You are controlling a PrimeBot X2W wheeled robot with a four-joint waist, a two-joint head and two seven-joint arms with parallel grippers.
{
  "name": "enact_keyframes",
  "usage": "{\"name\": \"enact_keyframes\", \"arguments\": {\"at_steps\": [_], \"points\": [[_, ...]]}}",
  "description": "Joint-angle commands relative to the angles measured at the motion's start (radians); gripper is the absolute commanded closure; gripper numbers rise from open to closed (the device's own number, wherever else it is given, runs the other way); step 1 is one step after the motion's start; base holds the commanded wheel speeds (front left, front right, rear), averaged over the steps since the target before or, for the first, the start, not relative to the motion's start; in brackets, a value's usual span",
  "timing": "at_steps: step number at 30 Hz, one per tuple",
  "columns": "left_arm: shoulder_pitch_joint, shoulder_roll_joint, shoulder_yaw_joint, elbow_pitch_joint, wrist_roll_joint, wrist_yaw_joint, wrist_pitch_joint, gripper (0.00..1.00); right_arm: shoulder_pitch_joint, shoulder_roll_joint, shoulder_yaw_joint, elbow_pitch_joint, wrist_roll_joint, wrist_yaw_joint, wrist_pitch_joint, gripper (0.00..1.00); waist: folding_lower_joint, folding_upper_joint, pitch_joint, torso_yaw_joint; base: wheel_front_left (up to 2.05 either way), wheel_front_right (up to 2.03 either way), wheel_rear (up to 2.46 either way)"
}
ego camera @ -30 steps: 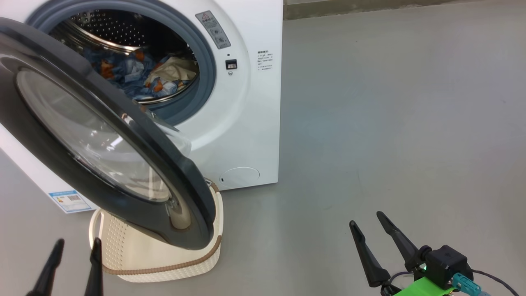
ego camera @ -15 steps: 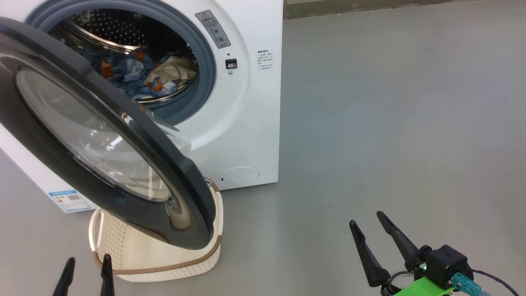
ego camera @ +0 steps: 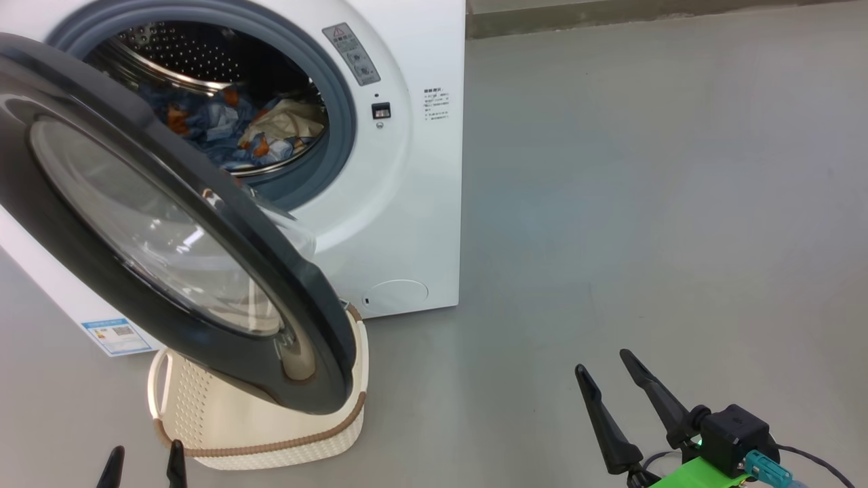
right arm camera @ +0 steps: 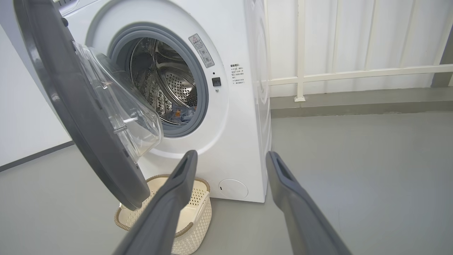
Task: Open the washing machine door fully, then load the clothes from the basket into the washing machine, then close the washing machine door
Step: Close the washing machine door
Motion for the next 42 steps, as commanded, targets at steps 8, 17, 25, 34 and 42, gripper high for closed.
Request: {"name": "enact_keyframes", "arguments": {"at_steps": [8, 17, 25, 34, 42], "points": [[-0.007, -0.016, 0.051, -0.011, 0.017, -0.014, -0.006, 0.00, -0.009, -0.002, 0.025, -0.019, -0.002, 0.001, -0.012, 0.00, 0.0000, 0.0000, -0.005, 0.000, 0.00, 0.00, 0.00], [-0.010, -0.026, 0.062, -0.008, 0.028, -0.027, -0.006, 0.00, -0.005, -0.005, 0.027, -0.017, -0.003, 0.001, -0.012, 0.00, 0.0000, 0.0000, -0.009, 0.003, 0.00, 0.00, 0.00], [-0.013, -0.033, 0.072, -0.012, 0.035, -0.035, -0.006, 0.00, -0.006, -0.002, 0.020, -0.020, -0.005, 0.001, -0.012, 0.00, 0.0000, 0.0000, -0.005, 0.004, 0.00, 0.00, 0.00], [-0.017, -0.038, 0.078, -0.011, 0.037, -0.043, -0.006, 0.00, -0.004, 0.005, 0.010, -0.019, -0.004, 0.001, -0.012, 1.00, 0.0000, 0.0000, -0.003, 0.005, 0.00, 0.00, 0.00], [-0.020, -0.041, 0.082, -0.009, 0.039, -0.045, -0.006, 0.00, -0.008, 0.005, 0.006, -0.026, -0.005, 0.001, -0.012, 1.00, 0.0000, 0.0000, 0.000, 0.007, 0.00, 0.00, 0.00]]}}
